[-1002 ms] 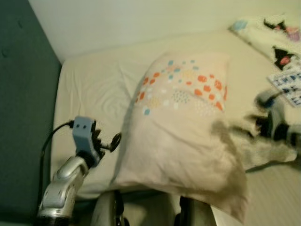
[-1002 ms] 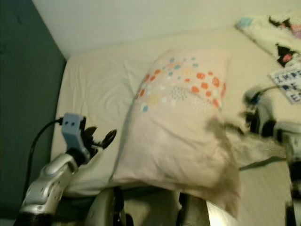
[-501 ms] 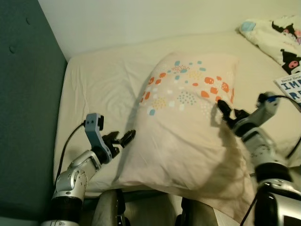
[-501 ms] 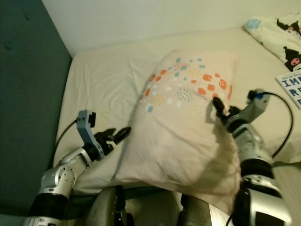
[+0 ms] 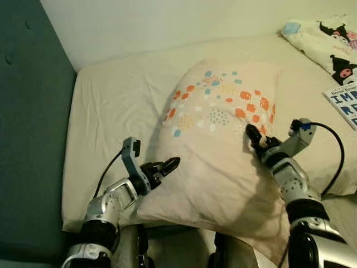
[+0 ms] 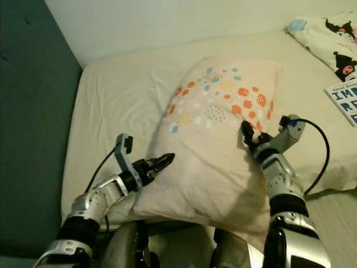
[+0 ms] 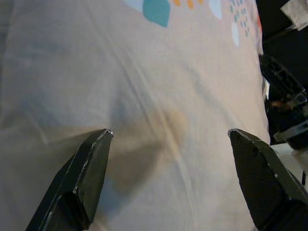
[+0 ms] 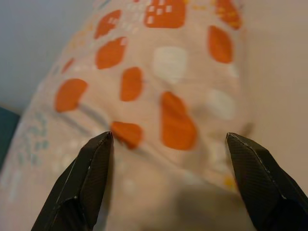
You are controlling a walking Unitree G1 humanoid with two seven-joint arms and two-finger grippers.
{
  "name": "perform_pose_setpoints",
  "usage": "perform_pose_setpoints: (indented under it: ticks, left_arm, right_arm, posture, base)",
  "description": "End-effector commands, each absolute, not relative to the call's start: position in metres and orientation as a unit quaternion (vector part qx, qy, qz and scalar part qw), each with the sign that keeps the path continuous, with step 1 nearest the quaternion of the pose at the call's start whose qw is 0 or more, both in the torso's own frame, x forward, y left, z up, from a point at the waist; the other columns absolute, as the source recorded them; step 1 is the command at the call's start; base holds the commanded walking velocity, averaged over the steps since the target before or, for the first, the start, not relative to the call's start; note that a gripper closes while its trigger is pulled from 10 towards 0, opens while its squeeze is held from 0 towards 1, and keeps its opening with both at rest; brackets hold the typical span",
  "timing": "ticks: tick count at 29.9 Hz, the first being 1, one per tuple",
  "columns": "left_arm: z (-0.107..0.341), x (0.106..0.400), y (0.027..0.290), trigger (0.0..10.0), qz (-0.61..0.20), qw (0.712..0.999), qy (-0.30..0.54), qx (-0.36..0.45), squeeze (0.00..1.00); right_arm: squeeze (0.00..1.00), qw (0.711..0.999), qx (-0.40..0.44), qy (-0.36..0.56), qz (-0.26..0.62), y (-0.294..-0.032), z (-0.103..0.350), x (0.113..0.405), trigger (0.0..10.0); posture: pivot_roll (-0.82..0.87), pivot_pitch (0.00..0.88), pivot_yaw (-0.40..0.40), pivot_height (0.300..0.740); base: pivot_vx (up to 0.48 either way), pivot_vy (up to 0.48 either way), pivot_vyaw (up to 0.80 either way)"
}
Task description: Clean up the room
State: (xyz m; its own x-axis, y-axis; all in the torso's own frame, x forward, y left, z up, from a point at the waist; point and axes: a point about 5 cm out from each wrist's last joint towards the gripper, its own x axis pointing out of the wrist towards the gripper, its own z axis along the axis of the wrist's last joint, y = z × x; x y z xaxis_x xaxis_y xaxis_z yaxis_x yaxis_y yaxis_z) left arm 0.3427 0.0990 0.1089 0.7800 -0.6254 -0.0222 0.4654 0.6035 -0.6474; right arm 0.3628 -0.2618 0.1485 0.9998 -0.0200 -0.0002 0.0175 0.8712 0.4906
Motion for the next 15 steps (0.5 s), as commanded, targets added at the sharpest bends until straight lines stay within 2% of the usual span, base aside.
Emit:
perform_pose_setpoints:
  ticks: [1, 6, 7, 12, 13, 15]
  left_arm:
    - [0.099, 0.339, 0.096, 10.0, -0.309, 0.882, 0.138, -0.328, 1.00]
    - [0.100, 0.338, 0.078, 10.0, -0.329, 0.876, 0.137, -0.324, 1.00]
    - [0.100, 0.340, 0.066, 10.0, -0.318, 0.895, 0.122, -0.286, 1.00]
    - [0.100, 0.341, 0.060, 10.0, -0.311, 0.906, 0.111, -0.263, 1.00]
    - [0.101, 0.346, 0.059, 10.0, -0.290, 0.920, 0.102, -0.242, 1.00]
    - [0.101, 0.346, 0.059, 10.0, -0.290, 0.920, 0.102, -0.242, 1.00]
  right_arm:
    - [1.00, 0.969, 0.246, 0.005, -0.012, -0.265, 0.144, 0.358, 10.0]
    - [1.00, 0.970, 0.241, -0.011, -0.009, -0.276, 0.149, 0.347, 10.0]
    - [1.00, 0.973, 0.229, -0.026, -0.001, -0.281, 0.154, 0.338, 10.0]
    - [1.00, 0.976, 0.214, -0.028, -0.004, -0.284, 0.155, 0.331, 10.0]
    - [1.00, 0.984, 0.171, -0.024, -0.033, -0.287, 0.157, 0.329, 10.0]
    - [1.00, 0.984, 0.171, -0.024, -0.033, -0.287, 0.157, 0.329, 10.0]
  posture:
    - [-0.01, 0.318, 0.048, 0.601]
    - [-0.02, 0.320, 0.054, 0.601]
    - [-0.04, 0.324, 0.055, 0.601]
    - [-0.05, 0.323, 0.061, 0.601]
    - [-0.07, 0.335, 0.079, 0.601]
    - [-0.07, 0.335, 0.079, 0.601]
  base:
    - [0.000, 0.000, 0.00]
    - [0.000, 0.000, 0.00]
    - [0.000, 0.000, 0.00]
    - [0.000, 0.000, 0.00]
    - [0.000, 0.000, 0.00]
    - [0.000, 0.000, 0.00]
